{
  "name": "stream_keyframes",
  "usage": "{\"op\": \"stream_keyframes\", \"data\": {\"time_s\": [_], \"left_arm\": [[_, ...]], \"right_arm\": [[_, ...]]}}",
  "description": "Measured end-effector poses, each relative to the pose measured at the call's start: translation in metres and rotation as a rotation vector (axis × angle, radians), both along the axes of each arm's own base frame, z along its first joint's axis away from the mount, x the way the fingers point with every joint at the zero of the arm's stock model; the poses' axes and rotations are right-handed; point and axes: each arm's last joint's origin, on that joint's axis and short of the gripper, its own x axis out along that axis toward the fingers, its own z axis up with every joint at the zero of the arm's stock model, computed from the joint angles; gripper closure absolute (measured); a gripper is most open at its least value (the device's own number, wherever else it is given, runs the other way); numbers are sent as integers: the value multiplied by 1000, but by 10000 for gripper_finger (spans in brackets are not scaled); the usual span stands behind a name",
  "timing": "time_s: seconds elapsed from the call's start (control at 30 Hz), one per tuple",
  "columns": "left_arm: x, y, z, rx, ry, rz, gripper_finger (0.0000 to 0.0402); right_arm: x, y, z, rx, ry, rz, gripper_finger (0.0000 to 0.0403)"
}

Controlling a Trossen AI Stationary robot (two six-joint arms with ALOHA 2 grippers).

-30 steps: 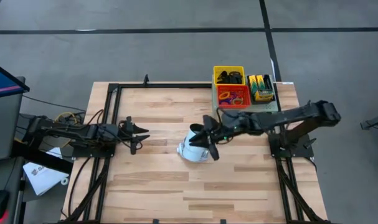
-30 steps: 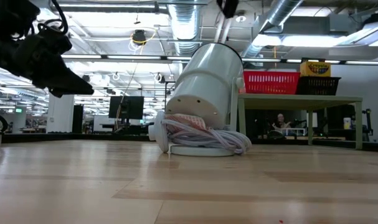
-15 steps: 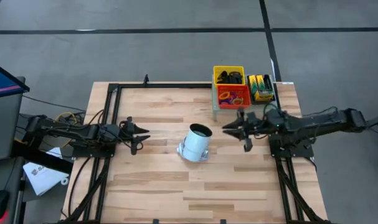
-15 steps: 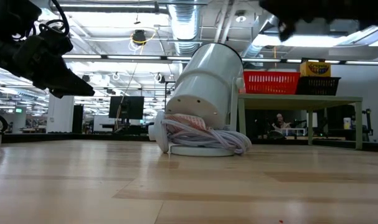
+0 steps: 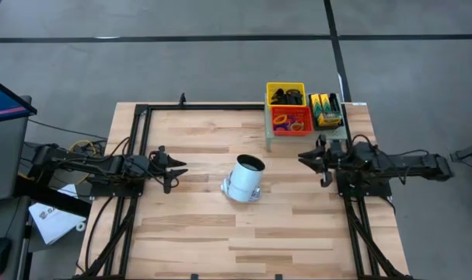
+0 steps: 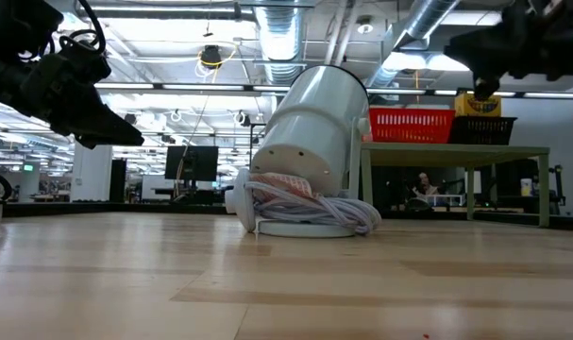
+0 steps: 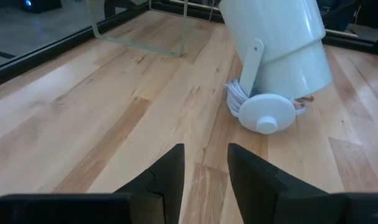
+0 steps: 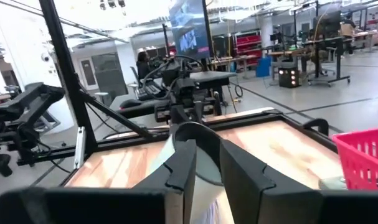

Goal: Pick & Place Office Desk Supplies
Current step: Return to Home Position

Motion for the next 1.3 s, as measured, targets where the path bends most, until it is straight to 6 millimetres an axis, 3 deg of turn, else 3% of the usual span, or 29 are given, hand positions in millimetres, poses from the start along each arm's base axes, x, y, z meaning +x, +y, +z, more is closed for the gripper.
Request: {"op": "stream_keyframes", "data": {"time_s": [0.4,1.3], "left_arm": [[0,0,0,0,0,-1,284],[0,0,0,-1,-1,-2,284]], "right_arm": [[-20,1,-16,81,56,18,332],[-20,2,-23,87,126,17,332]]}}
